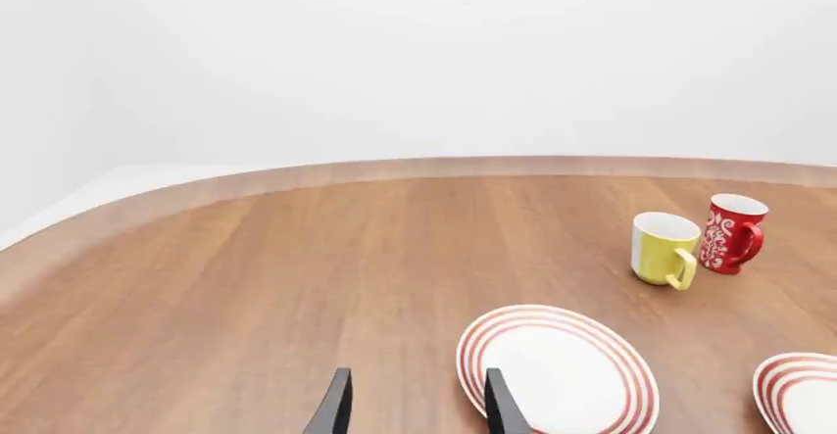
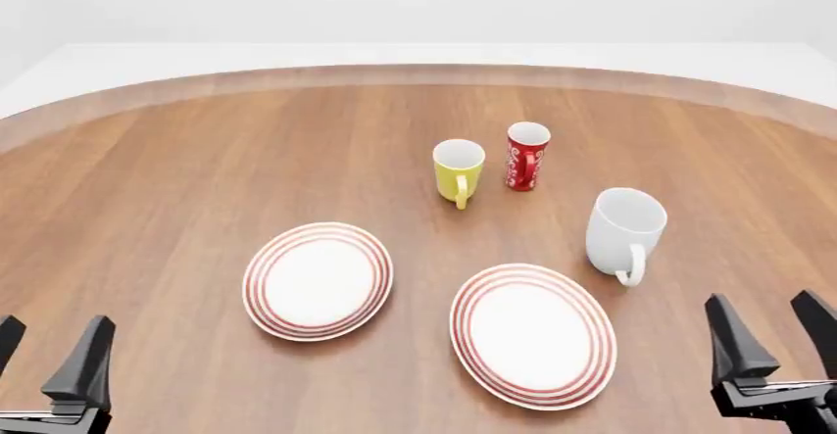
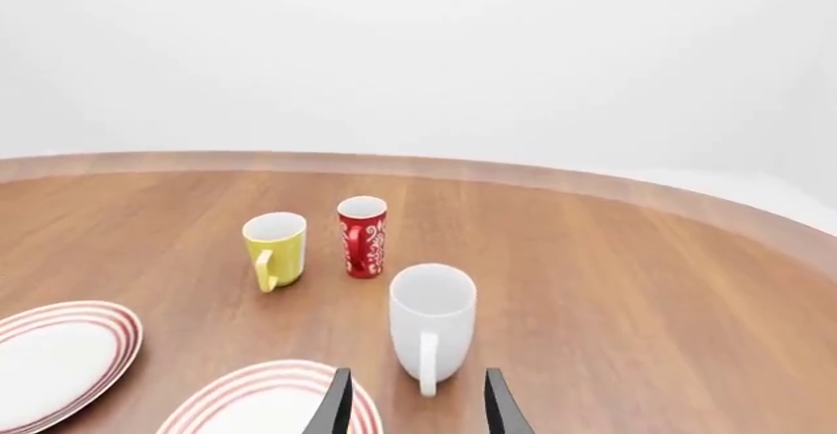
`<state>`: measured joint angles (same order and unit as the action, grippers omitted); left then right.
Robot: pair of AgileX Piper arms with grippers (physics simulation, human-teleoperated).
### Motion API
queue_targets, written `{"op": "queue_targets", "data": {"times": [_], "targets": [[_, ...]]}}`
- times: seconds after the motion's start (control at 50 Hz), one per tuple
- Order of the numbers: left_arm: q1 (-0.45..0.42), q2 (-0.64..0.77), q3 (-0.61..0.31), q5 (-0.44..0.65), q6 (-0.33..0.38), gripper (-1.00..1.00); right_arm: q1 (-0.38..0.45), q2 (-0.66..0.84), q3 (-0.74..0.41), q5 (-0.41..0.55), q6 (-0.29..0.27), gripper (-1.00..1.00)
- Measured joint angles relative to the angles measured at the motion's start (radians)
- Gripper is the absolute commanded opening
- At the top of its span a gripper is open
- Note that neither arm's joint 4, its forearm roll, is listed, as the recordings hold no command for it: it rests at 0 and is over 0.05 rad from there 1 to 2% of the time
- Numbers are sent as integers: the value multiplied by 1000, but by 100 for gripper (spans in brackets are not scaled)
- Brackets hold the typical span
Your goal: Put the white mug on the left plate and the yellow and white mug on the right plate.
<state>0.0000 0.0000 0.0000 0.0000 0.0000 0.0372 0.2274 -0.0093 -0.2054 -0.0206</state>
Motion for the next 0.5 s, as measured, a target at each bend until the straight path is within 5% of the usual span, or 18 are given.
{"op": "queue_targets", "data": {"times": [0.5], "targets": [[0, 0, 0, 0, 0, 100, -2, 419, 2, -389, -2, 100]]}}
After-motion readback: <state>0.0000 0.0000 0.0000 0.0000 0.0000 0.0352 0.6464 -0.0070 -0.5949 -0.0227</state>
